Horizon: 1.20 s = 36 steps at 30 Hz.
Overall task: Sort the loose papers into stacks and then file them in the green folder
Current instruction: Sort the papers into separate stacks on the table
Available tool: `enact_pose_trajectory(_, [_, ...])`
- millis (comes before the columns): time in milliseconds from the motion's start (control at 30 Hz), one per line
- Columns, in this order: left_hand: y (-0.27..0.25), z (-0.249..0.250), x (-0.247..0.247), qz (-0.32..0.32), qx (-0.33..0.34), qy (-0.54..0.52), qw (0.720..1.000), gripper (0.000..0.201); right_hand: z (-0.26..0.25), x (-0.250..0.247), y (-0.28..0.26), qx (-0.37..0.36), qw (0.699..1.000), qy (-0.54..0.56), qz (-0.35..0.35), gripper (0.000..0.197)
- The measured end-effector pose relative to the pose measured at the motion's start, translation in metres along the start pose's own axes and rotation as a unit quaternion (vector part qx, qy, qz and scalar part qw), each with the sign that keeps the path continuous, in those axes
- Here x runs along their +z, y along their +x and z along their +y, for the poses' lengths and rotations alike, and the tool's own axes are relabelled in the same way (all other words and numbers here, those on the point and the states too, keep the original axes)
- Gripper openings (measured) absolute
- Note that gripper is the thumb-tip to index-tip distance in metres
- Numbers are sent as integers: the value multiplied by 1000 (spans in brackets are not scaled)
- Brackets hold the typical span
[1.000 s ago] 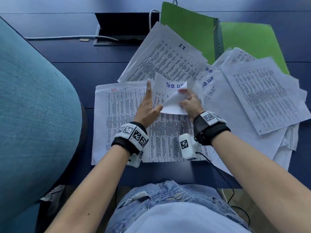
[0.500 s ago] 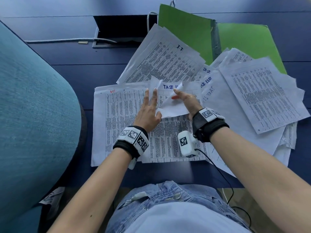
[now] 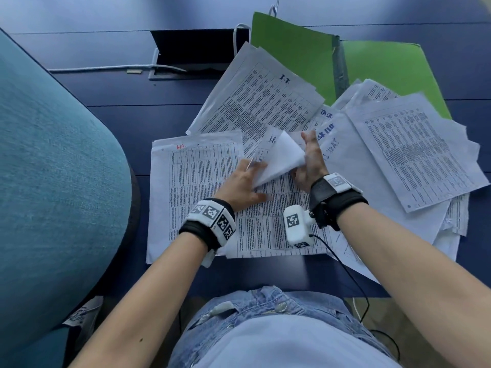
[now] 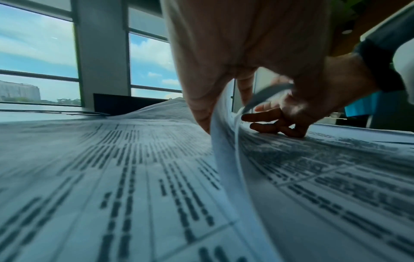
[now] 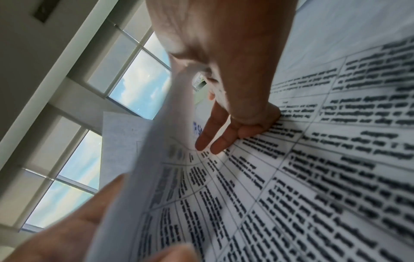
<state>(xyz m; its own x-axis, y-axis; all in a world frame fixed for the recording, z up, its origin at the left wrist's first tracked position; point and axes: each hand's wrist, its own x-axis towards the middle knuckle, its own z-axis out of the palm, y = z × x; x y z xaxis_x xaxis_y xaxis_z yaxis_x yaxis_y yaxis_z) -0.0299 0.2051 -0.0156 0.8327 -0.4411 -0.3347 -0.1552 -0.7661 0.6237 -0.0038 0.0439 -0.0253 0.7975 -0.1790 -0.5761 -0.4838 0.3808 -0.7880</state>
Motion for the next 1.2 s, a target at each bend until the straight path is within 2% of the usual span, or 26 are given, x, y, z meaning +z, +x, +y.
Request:
enact_pose_trajectory(100, [4, 5, -2, 113, -10, -47, 992, 29, 2, -6, 2, 1, 999, 29, 20, 45])
enact_pose_trajectory(167, [5, 7, -7, 157, -10, -125, 980, 22, -2, -13, 4, -29, 992, -81, 90, 38])
enact_pose_trajectory(233, [4, 12, -18, 193, 3, -187, 963, 21, -8, -24, 6, -60, 949, -238, 198, 46])
enact_pose_trajectory(267, [4, 16, -24, 208, 4, -213, 955, 21, -10, -30, 7, -58, 934, -272, 225, 47])
enact_pose_trajectory(300, [4, 20, -31, 225, 4, -241, 944, 17, -13, -35, 7, -59, 939, -263, 214, 38])
enact_pose_trajectory(367, [9, 24, -45, 255, 10, -299, 919, 13, -20, -38, 4, -85, 965, -200, 148, 15])
enact_pose_trajectory(400, [12, 26, -51, 270, 14, -317, 909, 25, -25, -37, -1, -118, 969, -173, 127, 13])
enact_pose_trajectory(433, [14, 28, -58, 290, 27, -322, 901, 46, -32, -35, -7, -164, 966, -161, 116, 11])
enact_pose_trajectory(500, [14, 34, -72, 339, 77, -324, 880, 79, -51, -26, -26, -271, 942, -163, 109, 17])
enact_pose_trajectory(533, [13, 38, -80, 364, 106, -337, 862, 88, -60, -22, -33, -323, 927, -154, 113, 25])
enact_pose_trajectory(567, [12, 41, -86, 390, 133, -350, 842, 91, -70, -17, -42, -375, 910, -133, 116, 30])
enact_pose_trajectory(667, [5, 52, -99, 436, 168, -379, 798, 73, -82, -11, -62, -458, 881, -62, 97, 34])
enact_pose_trajectory(767, [3, 45, -90, 389, 113, -449, 796, 63, -65, -15, -65, -433, 893, -85, 90, 31])
enact_pose_trajectory(833, [1, 36, -71, 333, 68, -450, 826, 58, -46, -18, -63, -388, 912, -102, 88, 31])
enact_pose_trajectory(900, [-2, 28, -54, 308, 39, -426, 850, 43, -34, -19, -61, -362, 921, -111, 90, 32])
enact_pose_trajectory(967, [-1, 25, -48, 320, 24, -421, 848, 15, -33, -16, -61, -360, 920, -124, 93, 31])
enact_pose_trajectory(1000, [-1, 25, -50, 337, 22, -415, 845, 8, -35, -12, -62, -369, 917, -127, 89, 30])
enact_pose_trajectory(1133, [-4, 20, -77, 404, 27, -394, 825, 10, -43, 3, -57, -387, 911, -119, 80, 26])
enact_pose_trajectory(1200, [-8, 6, -86, 439, -4, -376, 816, 11, -37, 12, -54, -354, 920, -156, 64, 21])
